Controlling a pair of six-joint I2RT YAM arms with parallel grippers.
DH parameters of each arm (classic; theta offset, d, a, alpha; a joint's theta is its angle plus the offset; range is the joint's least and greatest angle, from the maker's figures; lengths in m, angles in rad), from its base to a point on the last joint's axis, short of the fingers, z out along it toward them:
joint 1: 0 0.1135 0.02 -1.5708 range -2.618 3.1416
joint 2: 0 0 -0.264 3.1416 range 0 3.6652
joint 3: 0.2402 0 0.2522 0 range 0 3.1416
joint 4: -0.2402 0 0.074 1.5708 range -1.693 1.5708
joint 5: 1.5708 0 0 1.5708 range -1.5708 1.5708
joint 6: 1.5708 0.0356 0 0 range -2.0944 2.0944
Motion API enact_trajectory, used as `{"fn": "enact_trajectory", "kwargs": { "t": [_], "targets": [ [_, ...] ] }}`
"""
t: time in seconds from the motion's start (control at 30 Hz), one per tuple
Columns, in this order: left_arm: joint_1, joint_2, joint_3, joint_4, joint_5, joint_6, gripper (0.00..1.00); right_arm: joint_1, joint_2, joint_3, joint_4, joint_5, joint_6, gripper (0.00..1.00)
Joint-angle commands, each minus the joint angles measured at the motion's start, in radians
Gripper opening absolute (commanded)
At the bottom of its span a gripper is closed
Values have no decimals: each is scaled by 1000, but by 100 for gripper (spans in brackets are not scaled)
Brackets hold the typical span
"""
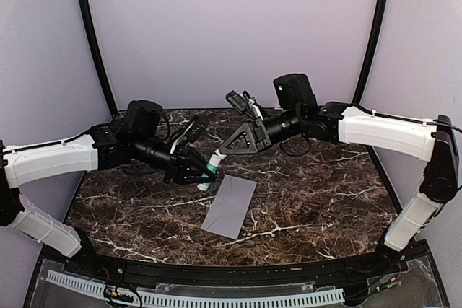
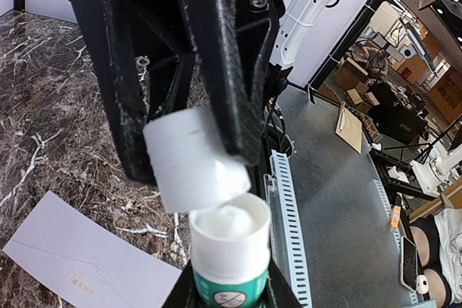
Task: Place the letter into the envelope and seal it
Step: Close the solid glue cap on the solid glue.
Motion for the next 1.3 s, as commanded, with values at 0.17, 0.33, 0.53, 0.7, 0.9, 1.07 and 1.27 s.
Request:
{"fn": "enact_trajectory", "kwargs": {
  "t": [0.17, 0.33, 0.53, 0.7, 0.9, 1.07, 1.27],
  "targets": [
    [-5, 2, 3, -1, 32, 9, 1, 18, 12, 31, 22, -40, -11, 15],
    [-5, 3, 3, 0, 33, 9, 1, 19, 19, 37, -17, -27, -36, 15],
    [-4, 6, 4, 1, 34, 7, 1, 24, 26, 49, -35, -28, -52, 15],
    [-5, 14, 6, 0, 37, 8, 1, 31, 34, 64, -58, -35, -71, 15],
    [-5, 18, 6, -1, 38, 8, 0, 42, 44, 87, -122, -28, -115, 14],
    [-5, 23, 6, 2, 40, 8, 0, 54, 43, 99, -158, -20, -141, 14],
    [-5, 45, 18, -15, 35, -17, 0, 72, 45, 125, -220, 16, -182, 14]
  ]
}}
